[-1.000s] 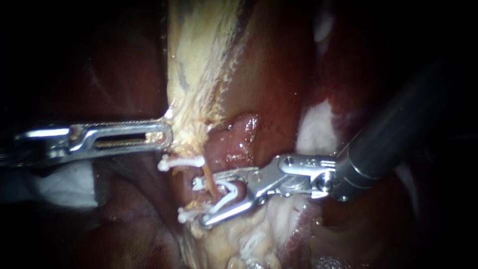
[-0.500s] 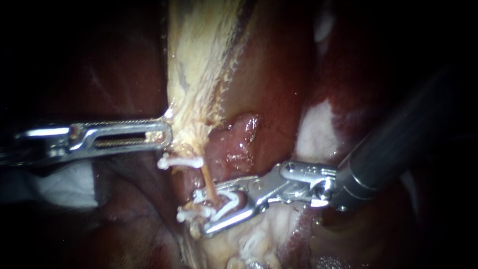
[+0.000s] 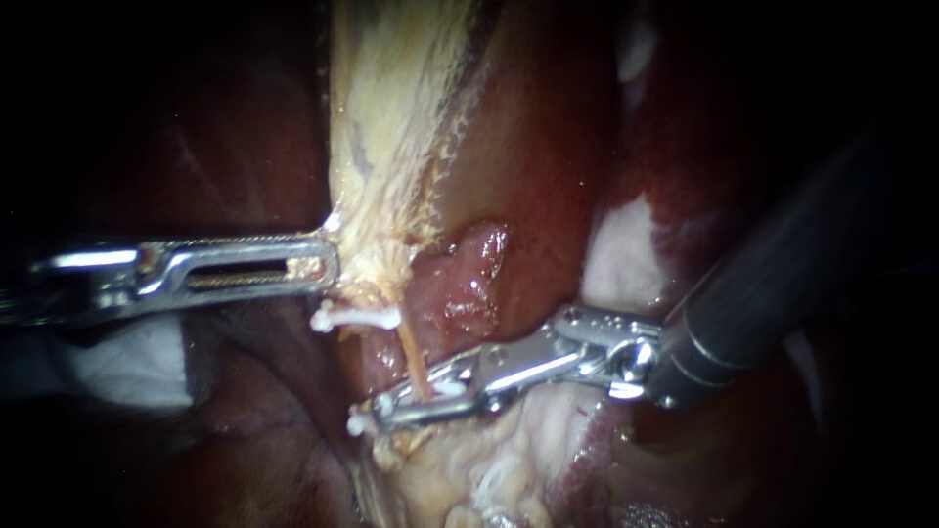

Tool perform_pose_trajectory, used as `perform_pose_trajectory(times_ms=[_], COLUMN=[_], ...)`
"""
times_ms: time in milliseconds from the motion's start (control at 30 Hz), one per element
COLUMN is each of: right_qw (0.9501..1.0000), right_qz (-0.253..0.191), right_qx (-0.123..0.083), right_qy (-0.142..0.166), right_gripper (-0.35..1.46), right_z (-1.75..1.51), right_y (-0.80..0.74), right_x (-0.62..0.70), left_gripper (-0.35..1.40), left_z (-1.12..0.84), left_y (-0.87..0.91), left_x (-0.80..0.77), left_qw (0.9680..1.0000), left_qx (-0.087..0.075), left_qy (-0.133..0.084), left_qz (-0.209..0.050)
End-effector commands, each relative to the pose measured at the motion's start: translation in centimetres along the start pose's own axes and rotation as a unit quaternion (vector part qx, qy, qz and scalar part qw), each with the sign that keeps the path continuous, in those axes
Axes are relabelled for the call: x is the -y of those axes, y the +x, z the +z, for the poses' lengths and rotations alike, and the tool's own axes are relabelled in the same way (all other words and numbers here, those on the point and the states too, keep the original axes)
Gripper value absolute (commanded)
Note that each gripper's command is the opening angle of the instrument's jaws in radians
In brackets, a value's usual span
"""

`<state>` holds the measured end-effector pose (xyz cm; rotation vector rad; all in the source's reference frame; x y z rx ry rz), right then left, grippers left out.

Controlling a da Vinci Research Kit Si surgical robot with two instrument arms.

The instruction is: Clipping first clip right tube

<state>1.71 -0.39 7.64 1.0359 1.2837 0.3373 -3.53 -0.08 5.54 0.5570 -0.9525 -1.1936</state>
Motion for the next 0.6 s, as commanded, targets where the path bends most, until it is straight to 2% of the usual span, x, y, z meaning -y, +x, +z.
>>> perform_pose_trajectory(times_ms=[33,133,600], right_qw=[0.9999,0.9996,0.9996], right_qz=[0.0,-0.001,0.004], right_qx=[0.011,0.026,0.026], right_qy=[-0.003,-0.008,-0.009], right_gripper=[-0.35,-0.35,-0.35], right_z=[-0.02,-0.02,0.01], right_y=[0.0,-0.02,-0.05], right_x=[-0.01,-0.01,0.0], left_gripper=[-0.35,-0.35,-0.35], left_z=[0.0,0.01,0.02], left_y=[0.0,0.0,-0.01], left_x=[0.0,-0.01,-0.05], left_qw=[1.0,1.0,1.0], left_qx=[0.0,0.0,0.0], left_qy=[0.0,0.0,0.0], left_qz=[0.0,0.0,0.0])
